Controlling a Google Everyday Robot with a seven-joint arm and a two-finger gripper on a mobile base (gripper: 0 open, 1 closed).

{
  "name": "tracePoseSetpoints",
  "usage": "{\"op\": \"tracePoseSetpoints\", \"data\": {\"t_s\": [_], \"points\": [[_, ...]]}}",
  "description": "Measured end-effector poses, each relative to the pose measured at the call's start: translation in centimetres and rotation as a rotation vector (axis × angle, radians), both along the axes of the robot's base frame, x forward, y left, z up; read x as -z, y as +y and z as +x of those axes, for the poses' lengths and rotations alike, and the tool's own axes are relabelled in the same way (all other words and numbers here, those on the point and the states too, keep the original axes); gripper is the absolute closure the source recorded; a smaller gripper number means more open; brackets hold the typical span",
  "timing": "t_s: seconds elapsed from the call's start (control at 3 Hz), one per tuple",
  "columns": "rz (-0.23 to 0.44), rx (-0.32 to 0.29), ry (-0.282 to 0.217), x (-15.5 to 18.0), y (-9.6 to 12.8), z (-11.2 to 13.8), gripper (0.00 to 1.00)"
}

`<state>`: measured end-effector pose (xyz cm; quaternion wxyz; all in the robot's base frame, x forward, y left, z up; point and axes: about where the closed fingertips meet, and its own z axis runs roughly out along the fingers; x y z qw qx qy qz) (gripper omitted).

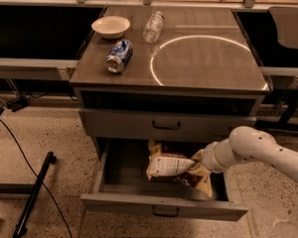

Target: Place brown chip bag into middle drawer

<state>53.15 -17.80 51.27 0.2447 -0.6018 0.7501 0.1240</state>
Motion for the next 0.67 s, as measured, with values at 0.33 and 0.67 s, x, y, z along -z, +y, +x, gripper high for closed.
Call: {"op": "tracePoseSetpoints", "data": {"t_s": [0.33,0.67], "points": [[0.0,0.0,0.0,0.0,0.0,0.0,0.11],[0.0,0.0,0.0,0.0,0.0,0.0,0.0]]}}
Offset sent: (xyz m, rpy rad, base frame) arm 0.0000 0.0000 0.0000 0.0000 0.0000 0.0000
